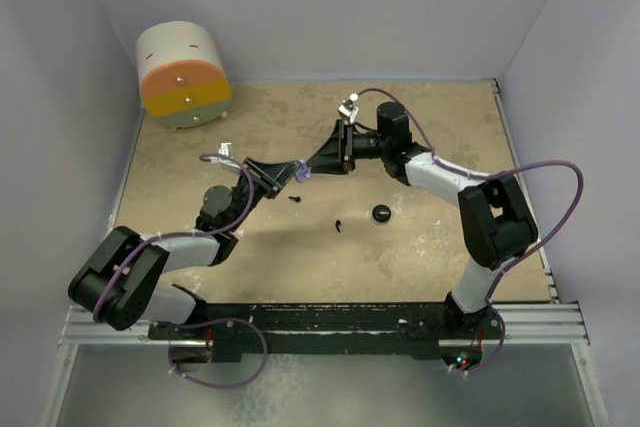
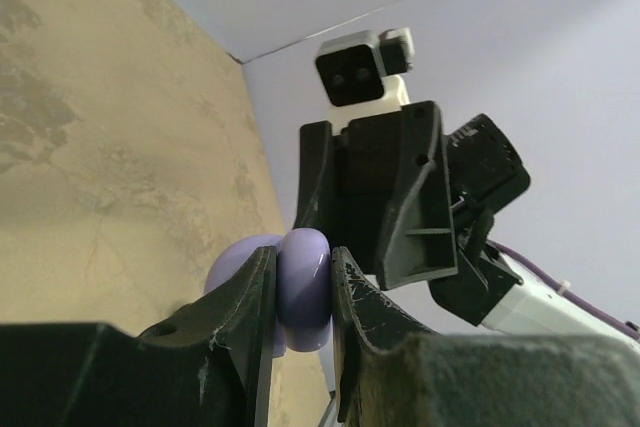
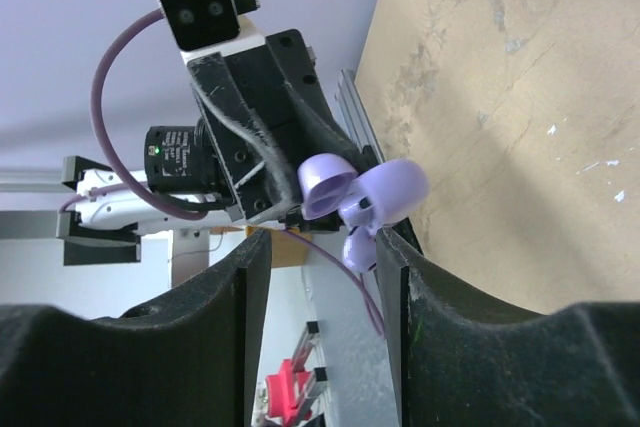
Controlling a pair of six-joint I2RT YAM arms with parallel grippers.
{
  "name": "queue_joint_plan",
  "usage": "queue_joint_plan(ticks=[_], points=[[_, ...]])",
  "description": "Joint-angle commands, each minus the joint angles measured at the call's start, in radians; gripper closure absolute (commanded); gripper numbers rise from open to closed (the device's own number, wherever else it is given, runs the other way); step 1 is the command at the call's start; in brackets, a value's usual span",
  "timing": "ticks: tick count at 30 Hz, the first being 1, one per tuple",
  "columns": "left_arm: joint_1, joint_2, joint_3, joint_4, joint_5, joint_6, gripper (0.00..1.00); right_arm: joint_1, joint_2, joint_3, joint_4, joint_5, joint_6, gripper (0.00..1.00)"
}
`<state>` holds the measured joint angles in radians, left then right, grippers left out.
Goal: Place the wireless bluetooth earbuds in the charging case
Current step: Place the earbud in the charging case.
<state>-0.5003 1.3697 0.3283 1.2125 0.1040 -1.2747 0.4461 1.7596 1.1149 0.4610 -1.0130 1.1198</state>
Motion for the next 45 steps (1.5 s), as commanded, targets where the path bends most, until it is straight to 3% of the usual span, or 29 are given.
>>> queue_joint_plan(ticks=[1,5,8,11,16,17,18,20,27,45], points=[[-0.005,-0.029,0.065,-0.091,-0.056,-0.003,1.0,-0.019,-0.045,0.031,0.038,-0.024,-0.061,0.49],[0.002,-0.013,0.092,-0.128,-0.07,-0.009,1.0,-0.053,-0.086,-0.009,0.036,0.003,-0.123,0.48],[0.009,0.005,0.114,-0.136,-0.061,-0.033,1.0,-0.086,-0.138,-0.009,-0.088,0.128,-0.28,0.47],[0.011,0.022,0.141,-0.156,-0.052,-0.036,1.0,-0.092,-0.189,0.049,-0.3,0.447,-0.481,0.47],[0.01,0.076,0.156,-0.118,-0.019,-0.052,1.0,-0.085,-0.268,0.031,-0.385,0.86,-0.622,0.45],[0.009,0.087,0.162,-0.113,-0.007,-0.057,1.0,-0.082,-0.276,0.018,-0.389,0.909,-0.64,0.42],[0.008,0.098,0.168,-0.109,0.004,-0.065,1.0,-0.076,-0.277,0.009,-0.399,0.959,-0.655,0.29],[0.008,0.12,0.179,-0.098,0.022,-0.078,1.0,-0.048,-0.272,-0.011,-0.403,1.036,-0.686,0.17],[0.006,0.145,0.211,-0.1,0.061,-0.095,1.0,0.058,-0.252,-0.074,-0.366,1.178,-0.715,0.14],[0.006,0.161,0.227,-0.091,0.11,-0.101,1.0,0.228,-0.216,-0.078,-0.341,1.214,-0.689,0.13]])
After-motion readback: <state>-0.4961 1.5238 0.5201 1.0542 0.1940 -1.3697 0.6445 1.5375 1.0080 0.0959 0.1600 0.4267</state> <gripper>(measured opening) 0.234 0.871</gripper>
